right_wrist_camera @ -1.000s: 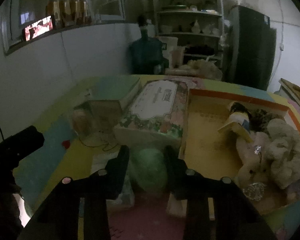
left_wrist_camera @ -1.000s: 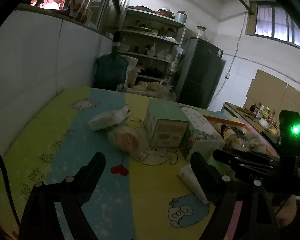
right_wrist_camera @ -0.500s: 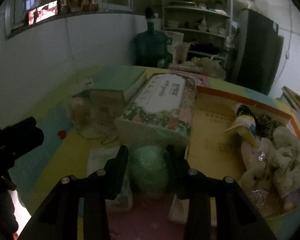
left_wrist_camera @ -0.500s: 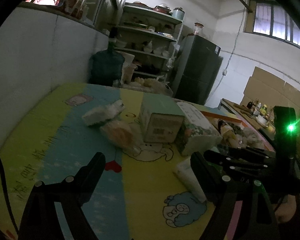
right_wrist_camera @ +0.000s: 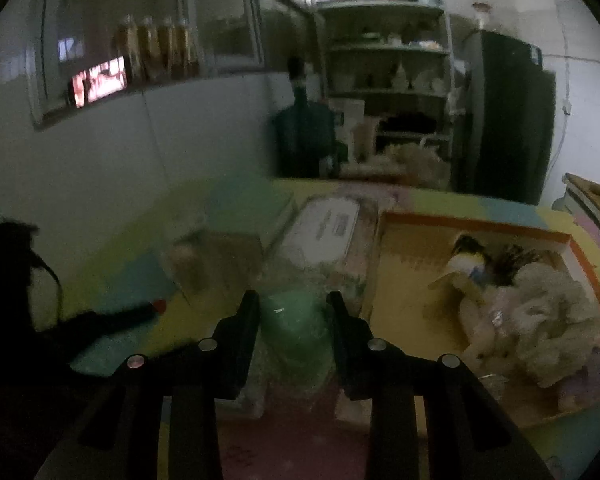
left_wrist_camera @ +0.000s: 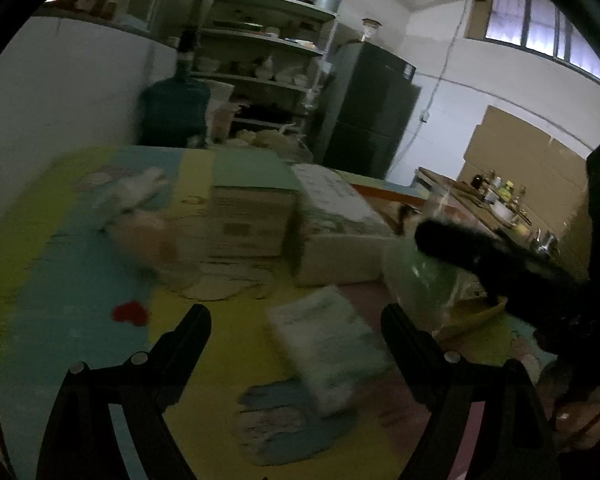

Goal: Organize soft objects
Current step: 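Grasp the white-green printed bag with the left tool while the right tool grasps the green wrapped ball, then carry the printed bag and green wrapped ball over the cardboard tray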

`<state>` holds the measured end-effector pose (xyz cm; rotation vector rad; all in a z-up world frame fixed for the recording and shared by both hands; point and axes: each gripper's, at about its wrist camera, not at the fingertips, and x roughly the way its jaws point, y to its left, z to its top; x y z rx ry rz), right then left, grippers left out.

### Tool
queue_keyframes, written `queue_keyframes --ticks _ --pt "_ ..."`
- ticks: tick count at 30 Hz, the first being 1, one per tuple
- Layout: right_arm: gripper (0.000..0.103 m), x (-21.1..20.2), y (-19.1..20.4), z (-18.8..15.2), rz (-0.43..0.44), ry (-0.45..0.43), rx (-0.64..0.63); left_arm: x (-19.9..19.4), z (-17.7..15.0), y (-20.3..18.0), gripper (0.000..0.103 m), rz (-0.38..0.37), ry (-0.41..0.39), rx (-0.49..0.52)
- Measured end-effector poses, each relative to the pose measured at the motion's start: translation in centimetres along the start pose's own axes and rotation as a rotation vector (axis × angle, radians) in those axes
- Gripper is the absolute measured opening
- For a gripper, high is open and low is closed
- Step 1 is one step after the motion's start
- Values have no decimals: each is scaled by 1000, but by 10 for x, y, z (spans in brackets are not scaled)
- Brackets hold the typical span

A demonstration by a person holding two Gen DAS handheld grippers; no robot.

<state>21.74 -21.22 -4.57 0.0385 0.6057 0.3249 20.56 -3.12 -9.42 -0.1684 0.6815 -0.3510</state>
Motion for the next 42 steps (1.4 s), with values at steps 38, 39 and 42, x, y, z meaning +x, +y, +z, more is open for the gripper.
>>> queue_keyframes --ticks 38,39,42 --pt "35 -41 -41 -13 65 -74 80 6 -5 -27 47 106 -10 -7" --pt "35 -42 -41 -12 66 -78 83 2 -4 -28 47 105 -22 -1" --pt "35 -44 -40 -11 60 -87 83 -9 2 -34 47 95 -57 20"
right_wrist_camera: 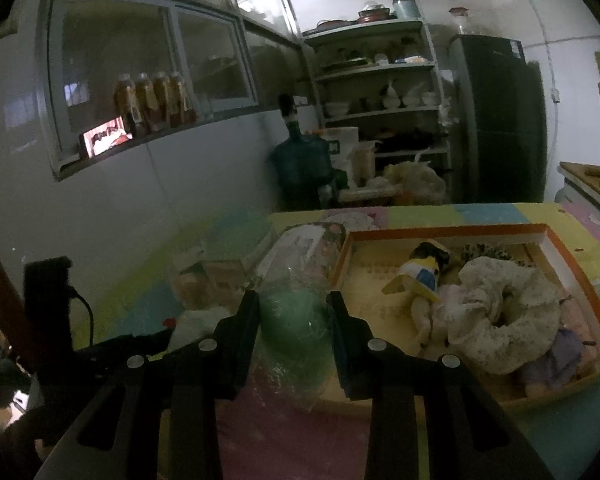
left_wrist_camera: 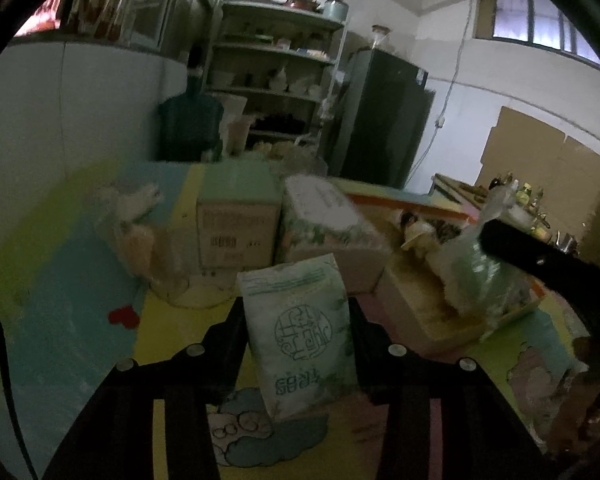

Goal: Organize soft objects
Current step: 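Carry the printed bag and green wrapped ball over the cardboard tray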

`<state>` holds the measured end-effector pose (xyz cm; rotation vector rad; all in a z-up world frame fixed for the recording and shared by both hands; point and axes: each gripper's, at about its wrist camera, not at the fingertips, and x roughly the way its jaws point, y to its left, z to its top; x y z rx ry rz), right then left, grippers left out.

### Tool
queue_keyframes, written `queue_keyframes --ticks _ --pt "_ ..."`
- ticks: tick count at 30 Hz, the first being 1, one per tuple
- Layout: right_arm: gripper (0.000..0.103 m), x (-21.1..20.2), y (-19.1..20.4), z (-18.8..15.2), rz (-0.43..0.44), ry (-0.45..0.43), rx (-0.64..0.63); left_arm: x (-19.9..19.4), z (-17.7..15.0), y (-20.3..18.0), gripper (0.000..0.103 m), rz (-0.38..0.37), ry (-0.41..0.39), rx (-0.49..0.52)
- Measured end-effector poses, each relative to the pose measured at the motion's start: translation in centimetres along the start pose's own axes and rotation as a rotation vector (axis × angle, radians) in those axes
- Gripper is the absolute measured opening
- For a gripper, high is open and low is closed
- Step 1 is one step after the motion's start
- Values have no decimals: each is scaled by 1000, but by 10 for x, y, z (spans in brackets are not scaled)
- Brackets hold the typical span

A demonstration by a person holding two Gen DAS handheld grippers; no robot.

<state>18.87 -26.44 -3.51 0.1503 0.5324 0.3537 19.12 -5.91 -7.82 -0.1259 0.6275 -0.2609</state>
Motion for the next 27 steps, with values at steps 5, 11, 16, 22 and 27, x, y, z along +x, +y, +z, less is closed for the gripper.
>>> queue_keyframes --ticks 5,11,16,22,27 --pt "35 -7 1 6 -18 -20 -1 -10 17 -11 47 -40 -41 28" --pt "35 -20 -9 15 -66 -64 12 -11 41 -32 47 -101 -85 76" --pt "35 -35 -22 24 -128 -95 12 -9 53 -51 47 -148 -101 109" --pt "35 -58 -44 31 -200 -137 30 -1 64 -74 47 -192 -105 129" --pt "35 -71 -61 32 -241 -158 55 10 67 -89 47 -222 -96 133"
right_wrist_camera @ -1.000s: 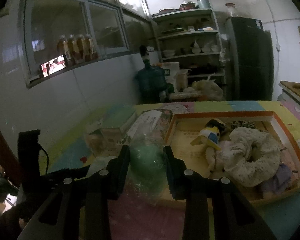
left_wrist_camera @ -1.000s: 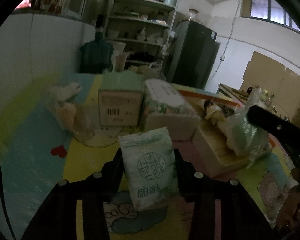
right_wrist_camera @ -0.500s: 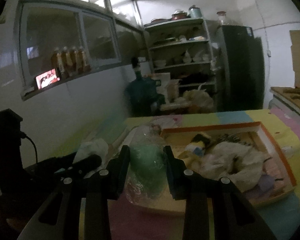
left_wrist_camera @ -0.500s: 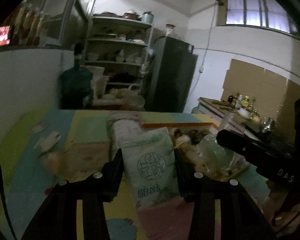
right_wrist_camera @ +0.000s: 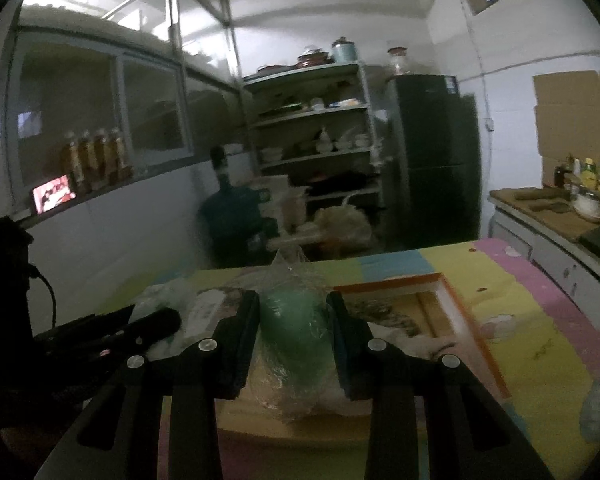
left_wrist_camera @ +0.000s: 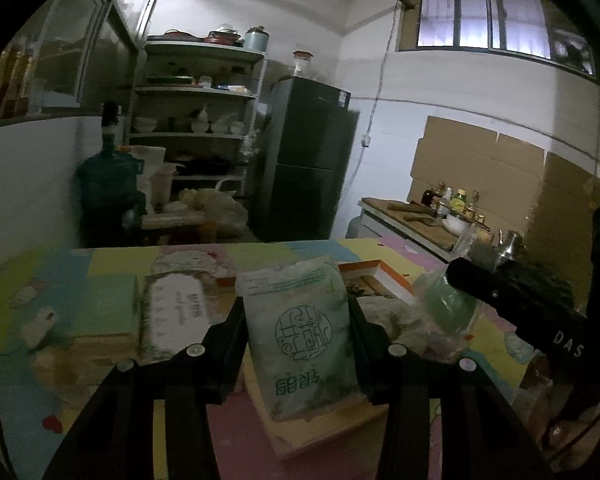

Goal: Organize soft objects
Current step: 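Carry the printed bag and green wrapped ball over the cardboard tray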

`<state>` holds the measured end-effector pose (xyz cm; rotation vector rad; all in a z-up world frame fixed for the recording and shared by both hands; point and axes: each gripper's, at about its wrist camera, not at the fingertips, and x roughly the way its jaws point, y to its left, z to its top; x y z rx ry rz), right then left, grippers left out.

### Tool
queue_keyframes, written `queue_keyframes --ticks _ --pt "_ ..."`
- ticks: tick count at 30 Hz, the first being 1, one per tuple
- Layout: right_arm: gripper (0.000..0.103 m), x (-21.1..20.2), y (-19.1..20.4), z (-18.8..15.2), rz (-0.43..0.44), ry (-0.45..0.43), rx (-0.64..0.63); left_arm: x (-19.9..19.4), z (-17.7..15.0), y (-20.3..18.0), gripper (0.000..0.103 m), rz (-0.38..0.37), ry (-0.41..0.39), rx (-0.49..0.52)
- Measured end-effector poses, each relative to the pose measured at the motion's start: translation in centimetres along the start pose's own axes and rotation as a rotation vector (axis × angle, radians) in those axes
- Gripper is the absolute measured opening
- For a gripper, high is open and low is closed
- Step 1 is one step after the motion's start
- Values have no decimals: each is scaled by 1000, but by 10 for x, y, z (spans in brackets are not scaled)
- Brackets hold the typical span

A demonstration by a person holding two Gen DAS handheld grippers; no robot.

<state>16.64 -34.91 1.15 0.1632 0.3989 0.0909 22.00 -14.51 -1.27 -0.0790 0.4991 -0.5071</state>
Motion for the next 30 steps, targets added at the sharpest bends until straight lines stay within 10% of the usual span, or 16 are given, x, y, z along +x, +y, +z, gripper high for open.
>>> queue_keyframes --ticks 30 --pt "35 55 -133 26 -78 30 110 121 29 -49 47 -76 122 -20"
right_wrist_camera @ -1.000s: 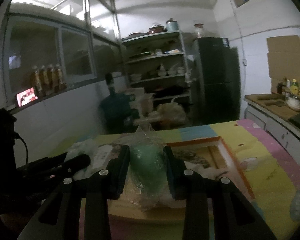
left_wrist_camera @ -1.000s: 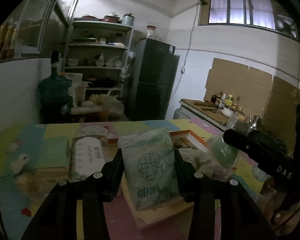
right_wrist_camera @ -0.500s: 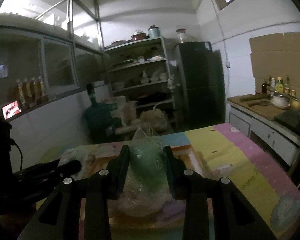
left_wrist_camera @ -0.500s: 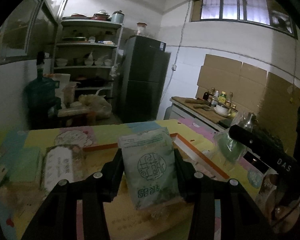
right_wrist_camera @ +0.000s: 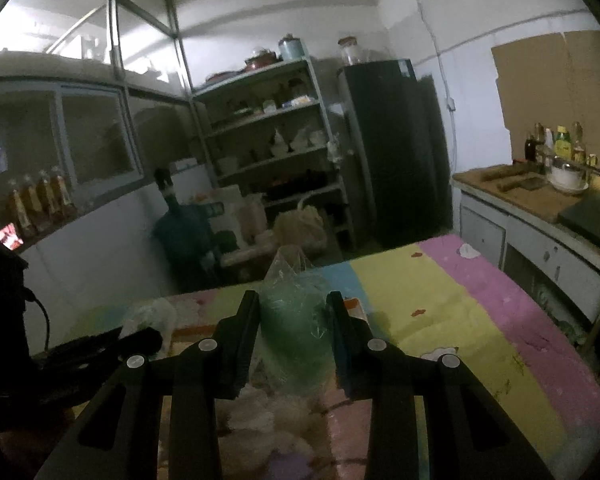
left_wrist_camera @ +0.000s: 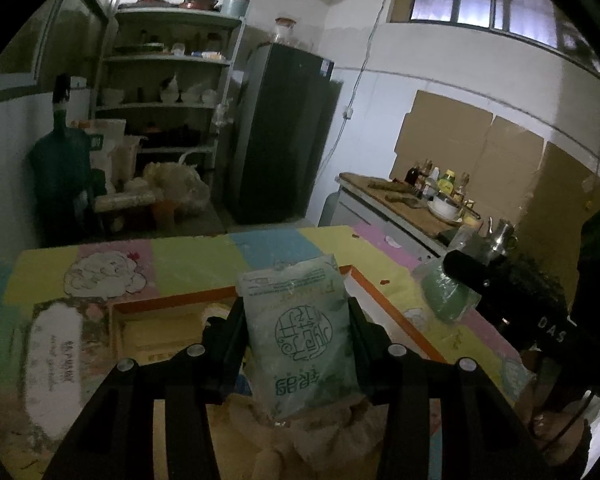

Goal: Organize soft objects
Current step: 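Carry the printed bag and green wrapped ball over the cardboard tray, then lower the printed bag and green ball into the tray and open both tools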

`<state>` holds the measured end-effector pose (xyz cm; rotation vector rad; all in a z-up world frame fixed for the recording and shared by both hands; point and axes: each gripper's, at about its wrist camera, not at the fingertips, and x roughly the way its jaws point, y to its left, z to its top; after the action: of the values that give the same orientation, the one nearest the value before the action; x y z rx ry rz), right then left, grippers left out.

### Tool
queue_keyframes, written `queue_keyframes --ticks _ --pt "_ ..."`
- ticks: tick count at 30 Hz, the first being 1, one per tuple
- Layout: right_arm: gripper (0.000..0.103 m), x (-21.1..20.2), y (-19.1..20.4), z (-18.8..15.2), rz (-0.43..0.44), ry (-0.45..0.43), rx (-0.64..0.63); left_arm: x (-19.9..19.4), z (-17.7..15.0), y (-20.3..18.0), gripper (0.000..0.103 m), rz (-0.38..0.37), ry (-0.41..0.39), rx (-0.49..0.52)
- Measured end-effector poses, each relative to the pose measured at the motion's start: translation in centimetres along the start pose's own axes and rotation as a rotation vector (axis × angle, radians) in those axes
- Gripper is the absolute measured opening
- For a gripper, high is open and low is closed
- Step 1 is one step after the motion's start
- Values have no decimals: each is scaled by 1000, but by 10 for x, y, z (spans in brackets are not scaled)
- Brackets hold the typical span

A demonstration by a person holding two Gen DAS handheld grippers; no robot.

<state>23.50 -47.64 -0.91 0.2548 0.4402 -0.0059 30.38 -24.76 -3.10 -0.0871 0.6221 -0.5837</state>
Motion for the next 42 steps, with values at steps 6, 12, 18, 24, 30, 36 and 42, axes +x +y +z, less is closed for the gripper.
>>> queue_keyframes --ticks 6,12,18,24,30,36,42 --pt "35 30 -8 0 -14 55 1 23 -2 -3 47 10 38 -5" --pt "35 57 -13 -2 -12 118 15 45 -5 -3 47 26 95 -10" --pt "35 77 -16 -8 -11 180 13 68 -15 0 47 17 190 -25" --pt "35 94 -14 -15 -13 243 0 77 -20 0 47 9 234 -16" --pt "36 103 -13 -21 -26 289 -4 78 -19 -2 49 20 238 -9" --pt "39 105 -12 -22 -26 302 -17 73 -19 -4 51 36 228 10" --pt "54 102 -8 -21 -27 290 -27 62 -17 -5 67 61 196 30"
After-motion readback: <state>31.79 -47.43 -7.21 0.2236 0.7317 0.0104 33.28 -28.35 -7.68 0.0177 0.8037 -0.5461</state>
